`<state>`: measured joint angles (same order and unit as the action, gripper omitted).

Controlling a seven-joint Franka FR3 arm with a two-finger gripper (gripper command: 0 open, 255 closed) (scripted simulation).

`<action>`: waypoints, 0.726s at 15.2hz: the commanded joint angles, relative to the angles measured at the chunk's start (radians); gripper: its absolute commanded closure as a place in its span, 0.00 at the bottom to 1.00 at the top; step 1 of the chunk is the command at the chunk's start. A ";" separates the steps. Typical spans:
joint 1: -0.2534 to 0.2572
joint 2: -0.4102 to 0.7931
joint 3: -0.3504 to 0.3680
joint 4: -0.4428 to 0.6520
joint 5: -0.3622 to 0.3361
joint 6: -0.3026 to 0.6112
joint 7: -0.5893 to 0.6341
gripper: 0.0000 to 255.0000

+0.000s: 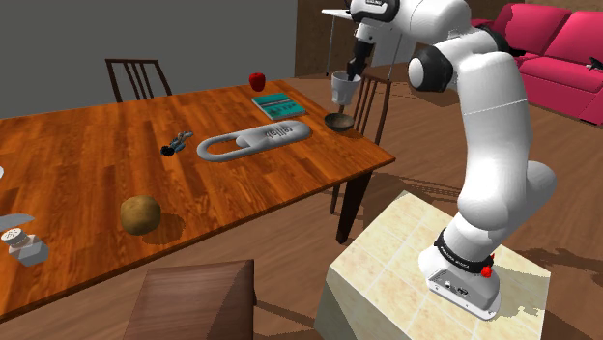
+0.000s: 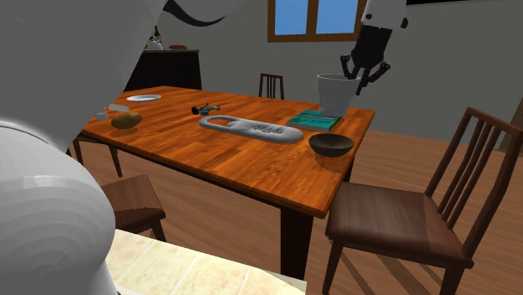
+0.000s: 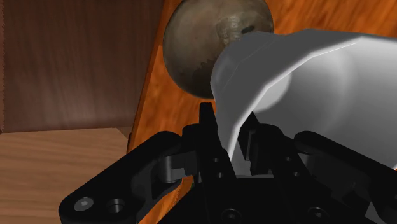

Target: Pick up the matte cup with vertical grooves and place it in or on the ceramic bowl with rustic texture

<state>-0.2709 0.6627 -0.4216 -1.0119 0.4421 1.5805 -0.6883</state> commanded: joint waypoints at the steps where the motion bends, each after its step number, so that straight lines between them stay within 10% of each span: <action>1: 0.003 0.002 0.000 -0.022 0.001 0.023 -0.008 1.00; 11: 0.031 -0.005 0.001 -0.171 0.006 0.157 -0.043 1.00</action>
<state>-0.2451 0.6625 -0.4206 -1.1618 0.4483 1.7206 -0.7274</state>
